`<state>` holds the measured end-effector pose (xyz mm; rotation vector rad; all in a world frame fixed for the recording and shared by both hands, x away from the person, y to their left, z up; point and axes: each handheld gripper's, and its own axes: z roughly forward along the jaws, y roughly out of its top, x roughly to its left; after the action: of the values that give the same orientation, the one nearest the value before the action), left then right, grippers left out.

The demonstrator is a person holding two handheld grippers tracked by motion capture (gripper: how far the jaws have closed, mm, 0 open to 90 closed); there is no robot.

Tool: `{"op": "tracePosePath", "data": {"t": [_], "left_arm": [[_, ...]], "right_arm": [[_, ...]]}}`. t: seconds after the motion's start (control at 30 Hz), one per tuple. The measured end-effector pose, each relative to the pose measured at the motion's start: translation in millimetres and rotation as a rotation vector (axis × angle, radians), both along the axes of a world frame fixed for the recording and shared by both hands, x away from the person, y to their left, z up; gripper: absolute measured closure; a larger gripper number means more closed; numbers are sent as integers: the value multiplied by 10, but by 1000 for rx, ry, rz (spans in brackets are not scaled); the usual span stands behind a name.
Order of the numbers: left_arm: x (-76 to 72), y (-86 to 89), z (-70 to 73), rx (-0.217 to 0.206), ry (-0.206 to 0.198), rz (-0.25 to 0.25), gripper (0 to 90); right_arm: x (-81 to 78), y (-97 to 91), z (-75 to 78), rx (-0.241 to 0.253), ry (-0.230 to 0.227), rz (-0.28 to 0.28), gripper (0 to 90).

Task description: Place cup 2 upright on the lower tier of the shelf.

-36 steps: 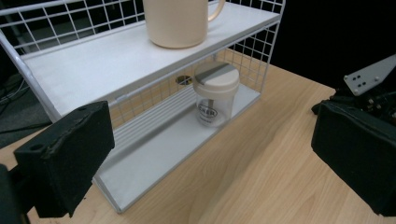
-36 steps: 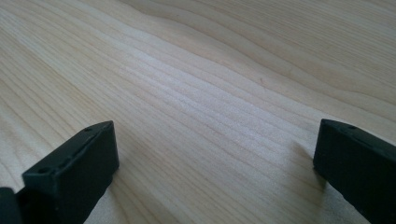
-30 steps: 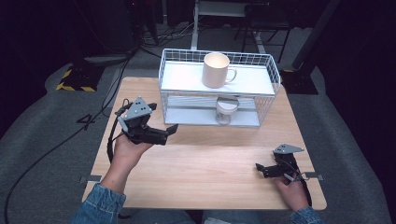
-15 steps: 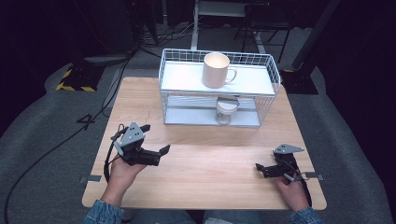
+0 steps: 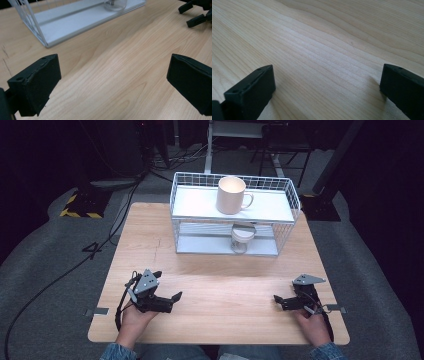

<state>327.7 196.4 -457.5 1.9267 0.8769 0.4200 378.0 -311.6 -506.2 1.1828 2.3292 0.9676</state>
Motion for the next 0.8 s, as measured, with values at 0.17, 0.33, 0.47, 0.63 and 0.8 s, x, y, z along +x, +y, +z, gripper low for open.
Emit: {"op": "tracePosePath", "data": {"t": [0.17,0.33,0.47,0.63,0.8], "left_arm": [[28,19,-153,22,61,12,0],[53,19,-262,36,122,-17,0],[63,-21,-323,104,160,-13,0],[85,-58,-383,181,196,11,0],[104,-59,-461,191,230,9,0]], "right_arm": [[0,0,0,0,0,0,2],[0,0,0,0,0,0,2],[0,0,0,0,0,0,2],[0,0,0,0,0,0,2],[0,0,0,0,0,0,2]]}}
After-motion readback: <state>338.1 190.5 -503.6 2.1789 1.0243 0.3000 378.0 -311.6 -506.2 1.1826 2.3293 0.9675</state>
